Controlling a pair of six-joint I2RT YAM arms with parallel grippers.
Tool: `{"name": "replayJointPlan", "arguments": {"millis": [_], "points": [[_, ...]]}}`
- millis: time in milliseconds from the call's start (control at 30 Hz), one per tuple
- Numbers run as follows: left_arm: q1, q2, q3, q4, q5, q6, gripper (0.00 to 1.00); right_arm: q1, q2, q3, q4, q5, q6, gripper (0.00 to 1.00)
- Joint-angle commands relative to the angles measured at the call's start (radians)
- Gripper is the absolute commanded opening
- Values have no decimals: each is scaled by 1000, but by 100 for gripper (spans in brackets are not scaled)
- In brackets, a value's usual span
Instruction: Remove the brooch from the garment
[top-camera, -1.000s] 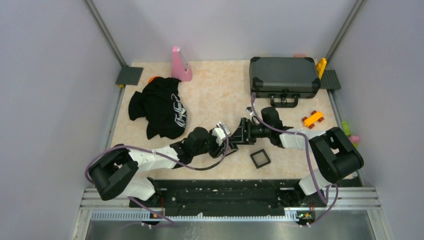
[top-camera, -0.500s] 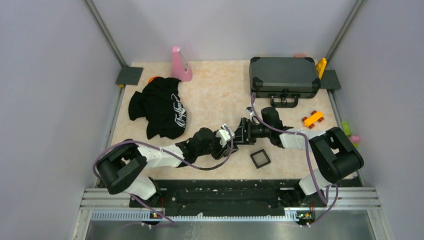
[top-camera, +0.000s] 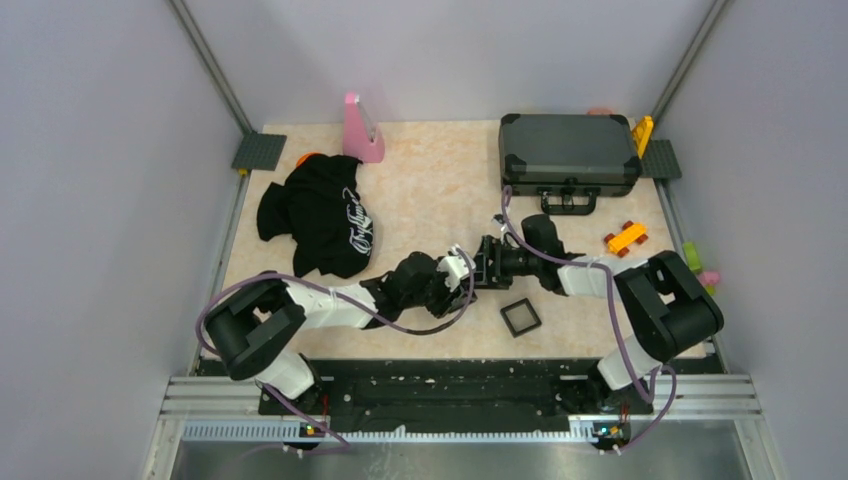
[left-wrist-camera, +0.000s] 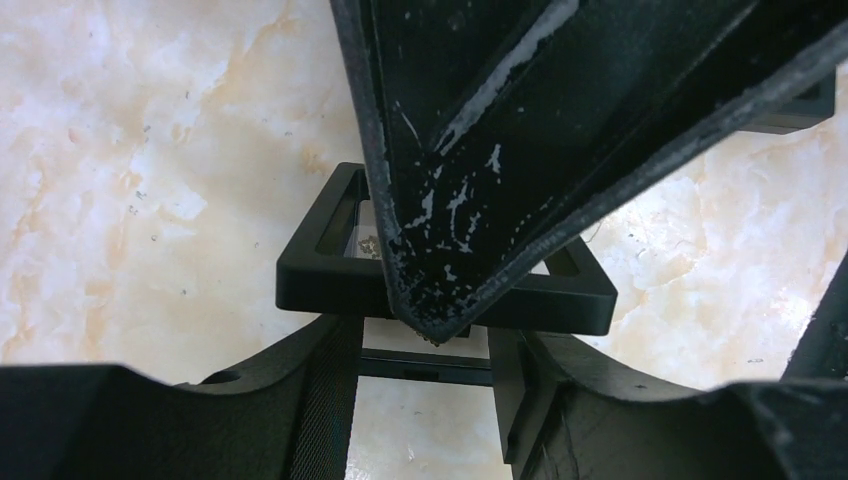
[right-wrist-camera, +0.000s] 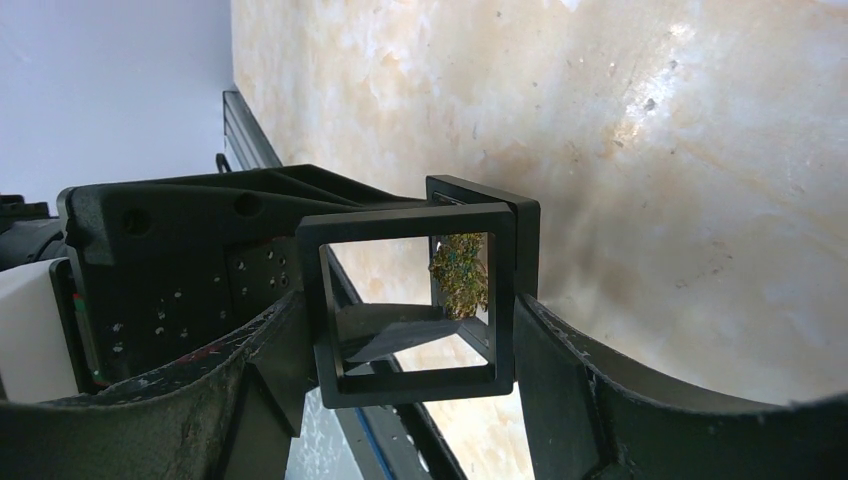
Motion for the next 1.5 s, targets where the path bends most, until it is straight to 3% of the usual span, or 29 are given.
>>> {"name": "replayJointPlan", "arguments": {"millis": [0,200,567,867,1067,1200,1467], "points": [[-4,34,50,-37,-31,-12,51,-3,28,28,54,-3,-10,44],[-4,51,64,-53,-42,-22,53,-5,45,33,50,10,-13,43],[-4,26,79,-62,-33,-62,72,-27,57,30,50,39,-7,42],[-4,-162,16,-102,-47,-105,82,-100,41,59,-59,65,-68,41],[-3,-301,-57,-144,-91,-132,82,-157,18,146,-267,251,-213,41],[-2,-346,-71,-193,-290,-191,83,-204,14,201,-390,420,-287,42],[23,-388,-31,-284,-443,-275,84,-272,34,253,-437,658,-300,42]]}}
